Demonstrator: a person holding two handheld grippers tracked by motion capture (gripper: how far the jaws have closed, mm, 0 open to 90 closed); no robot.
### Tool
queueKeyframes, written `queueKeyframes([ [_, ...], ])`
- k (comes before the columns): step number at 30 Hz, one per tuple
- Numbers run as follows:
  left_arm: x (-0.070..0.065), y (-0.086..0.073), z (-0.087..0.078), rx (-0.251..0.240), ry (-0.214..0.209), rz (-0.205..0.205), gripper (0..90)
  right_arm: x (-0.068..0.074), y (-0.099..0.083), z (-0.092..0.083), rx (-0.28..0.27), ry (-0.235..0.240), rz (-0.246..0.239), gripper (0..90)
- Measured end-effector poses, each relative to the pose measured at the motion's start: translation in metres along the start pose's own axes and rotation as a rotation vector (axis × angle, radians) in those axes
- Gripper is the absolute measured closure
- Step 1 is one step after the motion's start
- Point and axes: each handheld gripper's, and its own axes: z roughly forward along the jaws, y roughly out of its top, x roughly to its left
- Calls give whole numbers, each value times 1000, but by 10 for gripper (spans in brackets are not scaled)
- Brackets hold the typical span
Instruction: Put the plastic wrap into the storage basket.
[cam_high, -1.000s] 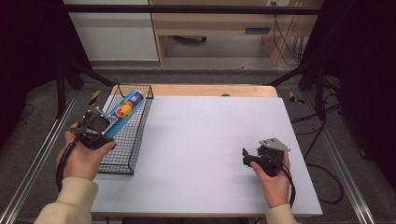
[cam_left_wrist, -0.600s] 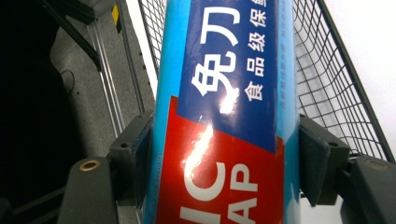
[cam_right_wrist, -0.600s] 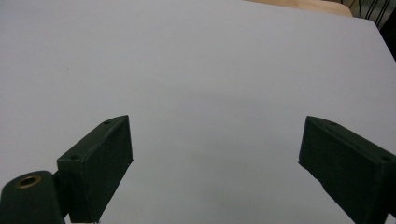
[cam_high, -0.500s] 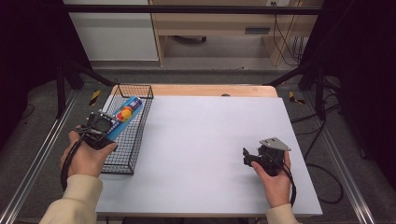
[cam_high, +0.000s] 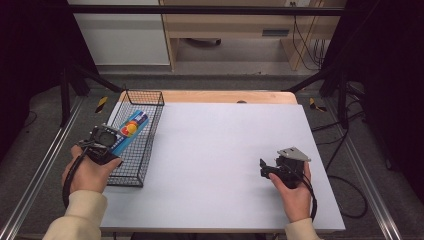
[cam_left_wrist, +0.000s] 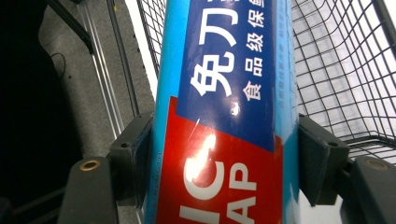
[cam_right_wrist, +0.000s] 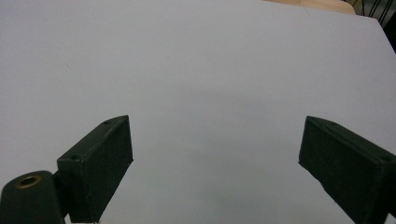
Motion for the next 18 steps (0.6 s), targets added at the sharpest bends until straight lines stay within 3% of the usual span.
queueKeyframes([
  [18,-4,5,7,52,-16,24,312,-2,-1,-2,6,4,-2,97],
])
